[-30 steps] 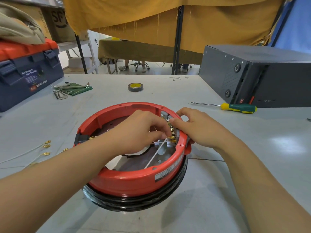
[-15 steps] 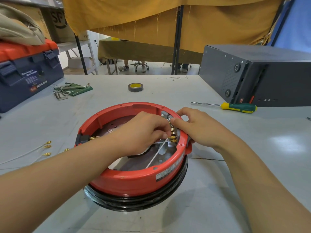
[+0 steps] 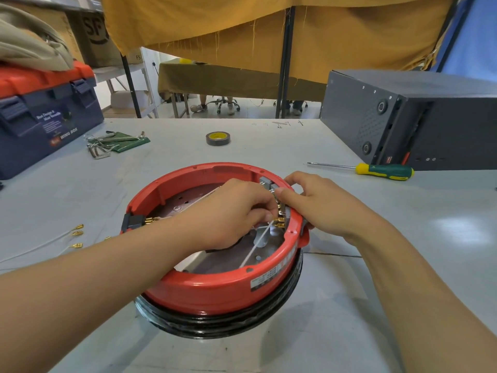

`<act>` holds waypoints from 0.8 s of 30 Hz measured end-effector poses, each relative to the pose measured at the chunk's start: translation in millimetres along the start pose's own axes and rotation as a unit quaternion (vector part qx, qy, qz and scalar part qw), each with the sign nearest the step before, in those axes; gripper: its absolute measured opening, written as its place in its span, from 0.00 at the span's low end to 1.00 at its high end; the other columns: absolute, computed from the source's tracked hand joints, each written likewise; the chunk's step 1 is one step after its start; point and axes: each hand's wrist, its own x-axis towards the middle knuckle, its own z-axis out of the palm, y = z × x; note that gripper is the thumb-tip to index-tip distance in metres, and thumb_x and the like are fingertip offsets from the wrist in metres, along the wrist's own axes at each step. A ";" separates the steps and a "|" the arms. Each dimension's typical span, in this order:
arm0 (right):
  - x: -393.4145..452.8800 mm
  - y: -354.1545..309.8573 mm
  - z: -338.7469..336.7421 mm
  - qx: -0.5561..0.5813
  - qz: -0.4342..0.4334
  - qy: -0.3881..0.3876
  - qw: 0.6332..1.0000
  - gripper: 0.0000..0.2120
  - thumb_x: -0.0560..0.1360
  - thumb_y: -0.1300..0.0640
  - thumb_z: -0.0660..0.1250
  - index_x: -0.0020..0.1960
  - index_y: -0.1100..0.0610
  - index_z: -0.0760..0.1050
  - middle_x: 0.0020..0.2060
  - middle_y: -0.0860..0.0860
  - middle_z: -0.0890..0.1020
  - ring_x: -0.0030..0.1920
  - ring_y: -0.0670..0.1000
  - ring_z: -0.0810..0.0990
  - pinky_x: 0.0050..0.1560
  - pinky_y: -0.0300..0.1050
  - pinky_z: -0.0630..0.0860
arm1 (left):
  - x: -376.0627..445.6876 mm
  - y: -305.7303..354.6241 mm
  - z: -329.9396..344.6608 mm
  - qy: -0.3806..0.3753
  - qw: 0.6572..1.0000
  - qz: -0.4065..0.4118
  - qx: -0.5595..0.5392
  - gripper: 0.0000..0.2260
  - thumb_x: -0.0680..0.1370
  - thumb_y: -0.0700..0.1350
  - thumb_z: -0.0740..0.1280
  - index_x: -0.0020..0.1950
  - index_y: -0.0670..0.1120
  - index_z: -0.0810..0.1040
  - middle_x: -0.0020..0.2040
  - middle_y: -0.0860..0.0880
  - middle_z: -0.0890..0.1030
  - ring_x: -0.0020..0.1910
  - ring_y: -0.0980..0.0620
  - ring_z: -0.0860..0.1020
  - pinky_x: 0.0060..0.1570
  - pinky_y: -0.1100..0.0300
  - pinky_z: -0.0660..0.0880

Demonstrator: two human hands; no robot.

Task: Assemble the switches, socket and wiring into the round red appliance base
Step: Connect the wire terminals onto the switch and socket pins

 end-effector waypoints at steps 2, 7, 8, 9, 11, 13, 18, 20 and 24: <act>0.3 -0.3 0.3 -0.003 0.000 -0.002 1.000 0.14 0.77 0.43 0.59 0.56 0.51 0.73 0.36 0.48 0.79 0.37 0.48 0.79 0.43 0.47 0.78 | 0.2 -0.3 -0.3 -0.003 1.000 -0.005 -0.002 0.06 0.77 0.40 0.65 0.42 0.49 0.79 0.40 0.50 0.81 0.39 0.56 0.76 0.41 0.63 0.71; 1.3 0.1 0.5 -0.013 0.000 0.003 1.000 0.15 0.77 0.43 0.59 0.56 0.51 0.73 0.36 0.49 0.78 0.38 0.49 0.78 0.43 0.47 0.77 | -0.2 1.2 0.6 -0.001 1.000 -0.004 -0.008 0.08 0.77 0.39 0.65 0.41 0.50 0.77 0.40 0.49 0.81 0.39 0.56 0.75 0.41 0.63 0.70; 1.6 0.1 0.8 -0.016 0.000 0.005 1.000 0.15 0.77 0.43 0.59 0.56 0.51 0.73 0.36 0.49 0.78 0.38 0.49 0.78 0.44 0.47 0.77 | -0.4 1.6 0.8 0.001 1.000 -0.004 -0.010 0.08 0.77 0.39 0.65 0.41 0.50 0.77 0.40 0.49 0.81 0.38 0.56 0.75 0.41 0.63 0.70; 1.9 0.4 1.2 -0.016 0.001 0.007 1.000 0.14 0.77 0.43 0.59 0.56 0.51 0.73 0.36 0.49 0.78 0.38 0.49 0.78 0.44 0.47 0.77 | -0.2 1.8 0.8 0.002 1.000 -0.007 -0.012 0.07 0.77 0.39 0.65 0.41 0.49 0.77 0.40 0.49 0.81 0.38 0.56 0.75 0.41 0.63 0.71; 2.0 0.2 1.8 -0.009 0.005 0.013 1.000 0.13 0.77 0.44 0.60 0.55 0.51 0.73 0.34 0.48 0.78 0.36 0.48 0.78 0.41 0.45 0.76 | -0.1 1.6 -0.1 0.005 1.000 -0.018 -0.023 0.05 0.77 0.39 0.65 0.43 0.45 0.80 0.39 0.48 0.82 0.37 0.56 0.76 0.41 0.64 0.72; 2.1 0.0 2.4 -0.001 0.006 0.016 1.000 0.12 0.77 0.45 0.60 0.54 0.51 0.73 0.33 0.47 0.78 0.34 0.47 0.78 0.38 0.44 0.74 | -0.3 1.8 -2.7 0.005 0.998 -0.029 -0.048 0.05 0.76 0.38 0.66 0.45 0.45 0.81 0.37 0.48 0.82 0.36 0.57 0.78 0.39 0.67 0.73; 3.4 0.0 1.3 0.006 0.012 0.016 1.000 0.11 0.76 0.46 0.62 0.52 0.52 0.74 0.31 0.48 0.79 0.32 0.47 0.77 0.35 0.43 0.74 | 0.8 -0.4 -5.5 0.035 0.994 -0.057 -0.087 0.06 0.75 0.37 0.66 0.46 0.48 0.80 0.36 0.51 0.82 0.35 0.58 0.80 0.37 0.65 0.76; 3.3 -0.1 1.2 0.002 0.011 0.014 1.000 0.11 0.76 0.46 0.61 0.53 0.51 0.73 0.31 0.47 0.78 0.31 0.46 0.77 0.34 0.41 0.73 | 1.0 -1.8 -4.0 0.048 0.996 -0.059 -0.047 0.06 0.75 0.38 0.66 0.46 0.48 0.81 0.36 0.53 0.81 0.34 0.59 0.79 0.36 0.68 0.75; 2.4 -0.4 1.1 0.001 0.008 0.014 1.000 0.11 0.77 0.46 0.61 0.53 0.51 0.73 0.32 0.47 0.79 0.32 0.46 0.77 0.33 0.40 0.72 | 2.9 -2.0 -0.1 0.054 0.997 -0.053 0.006 0.06 0.75 0.38 0.67 0.46 0.47 0.82 0.36 0.53 0.80 0.32 0.61 0.75 0.33 0.75 0.67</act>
